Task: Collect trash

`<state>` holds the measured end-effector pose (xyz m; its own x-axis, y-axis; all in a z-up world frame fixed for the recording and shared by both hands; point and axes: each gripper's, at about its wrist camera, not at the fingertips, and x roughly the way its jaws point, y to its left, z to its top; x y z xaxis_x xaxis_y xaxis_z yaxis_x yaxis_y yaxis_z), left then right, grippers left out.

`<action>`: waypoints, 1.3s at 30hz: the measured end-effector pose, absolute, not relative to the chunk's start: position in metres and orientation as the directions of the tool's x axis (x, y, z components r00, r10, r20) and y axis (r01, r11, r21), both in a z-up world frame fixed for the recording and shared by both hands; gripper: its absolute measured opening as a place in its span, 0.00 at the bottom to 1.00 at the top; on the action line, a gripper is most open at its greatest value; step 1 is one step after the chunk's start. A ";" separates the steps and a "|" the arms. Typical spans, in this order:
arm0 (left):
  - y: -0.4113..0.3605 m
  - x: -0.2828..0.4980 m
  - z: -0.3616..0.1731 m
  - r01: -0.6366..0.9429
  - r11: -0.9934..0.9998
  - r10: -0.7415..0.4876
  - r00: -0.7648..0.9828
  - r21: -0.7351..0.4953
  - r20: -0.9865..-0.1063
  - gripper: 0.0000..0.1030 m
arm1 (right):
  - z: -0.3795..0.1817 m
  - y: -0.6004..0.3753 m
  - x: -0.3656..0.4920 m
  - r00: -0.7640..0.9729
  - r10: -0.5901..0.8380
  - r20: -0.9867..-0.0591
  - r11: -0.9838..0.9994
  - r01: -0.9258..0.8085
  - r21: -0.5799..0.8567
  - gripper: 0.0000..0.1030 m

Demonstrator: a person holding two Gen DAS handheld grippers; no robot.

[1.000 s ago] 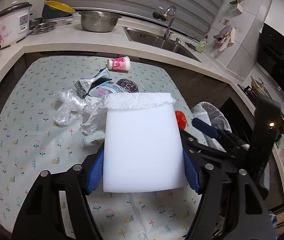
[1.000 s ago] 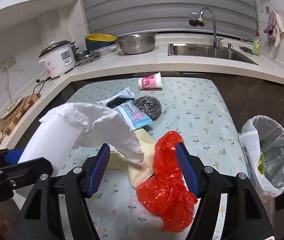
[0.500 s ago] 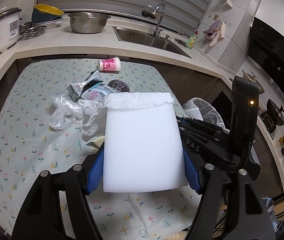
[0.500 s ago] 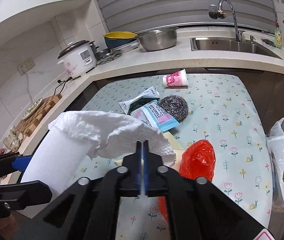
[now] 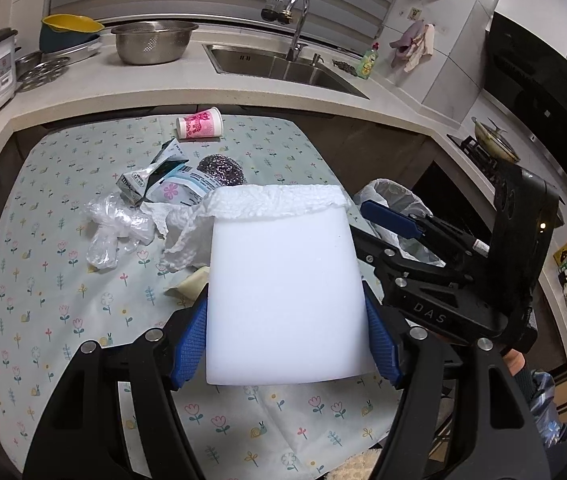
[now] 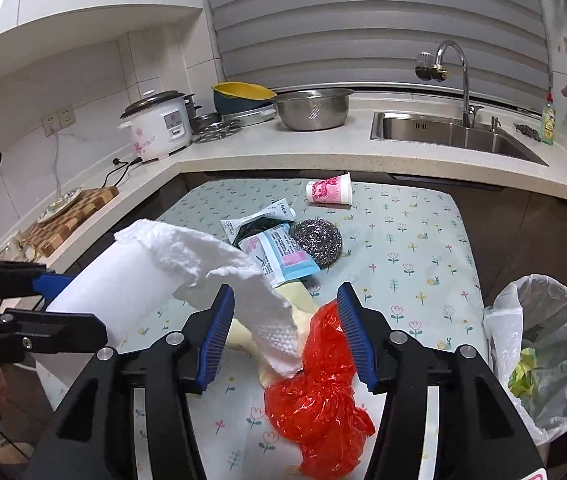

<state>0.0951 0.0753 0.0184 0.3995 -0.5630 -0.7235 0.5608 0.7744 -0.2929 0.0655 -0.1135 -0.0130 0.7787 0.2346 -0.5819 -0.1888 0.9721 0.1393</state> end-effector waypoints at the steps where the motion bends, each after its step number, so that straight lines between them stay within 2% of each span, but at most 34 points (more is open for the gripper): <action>1: 0.074 0.095 0.020 0.570 0.768 -0.565 0.392 -0.290 -0.726 0.64 | -0.016 -0.112 0.068 0.768 0.249 -0.590 0.968 -0.212 0.133 0.51; 3: 0.072 0.094 0.024 0.588 0.759 -0.568 0.389 -0.279 -0.725 0.64 | -0.020 -0.112 0.073 0.754 0.255 -0.605 0.966 -0.226 0.125 0.51; 5: 0.069 0.092 0.028 0.605 0.753 -0.569 0.400 -0.260 -0.719 0.64 | -0.022 -0.113 0.078 0.743 0.272 -0.612 0.962 -0.231 0.146 0.43; 7: 0.065 0.090 0.030 0.617 0.749 -0.568 0.409 -0.242 -0.714 0.64 | -0.023 -0.115 0.082 0.735 0.283 -0.616 0.959 -0.225 0.172 0.17; 9: 0.060 0.089 0.030 0.621 0.747 -0.568 0.410 -0.238 -0.713 0.64 | -0.022 -0.120 0.085 0.734 0.293 -0.613 0.956 -0.208 0.208 0.02; 16: 0.041 0.092 0.021 0.633 0.743 -0.559 0.409 -0.218 -0.721 0.64 | -0.003 -0.170 0.078 0.803 0.144 -0.578 0.966 0.011 0.257 0.02; 22: -0.001 0.081 0.016 0.714 0.672 -0.596 0.366 -0.195 -0.714 0.64 | 0.012 -0.216 0.067 0.826 0.008 -0.564 0.955 0.161 0.250 0.02; 29: -0.048 0.070 0.005 0.768 0.625 -0.585 0.343 -0.139 -0.735 0.63 | 0.025 -0.271 0.054 0.832 -0.109 -0.545 0.915 0.298 0.271 0.02; 39: -0.063 0.094 0.000 0.731 0.662 -0.568 0.345 -0.166 -0.748 0.63 | 0.026 -0.337 0.041 0.811 -0.213 -0.544 0.867 0.414 0.278 0.02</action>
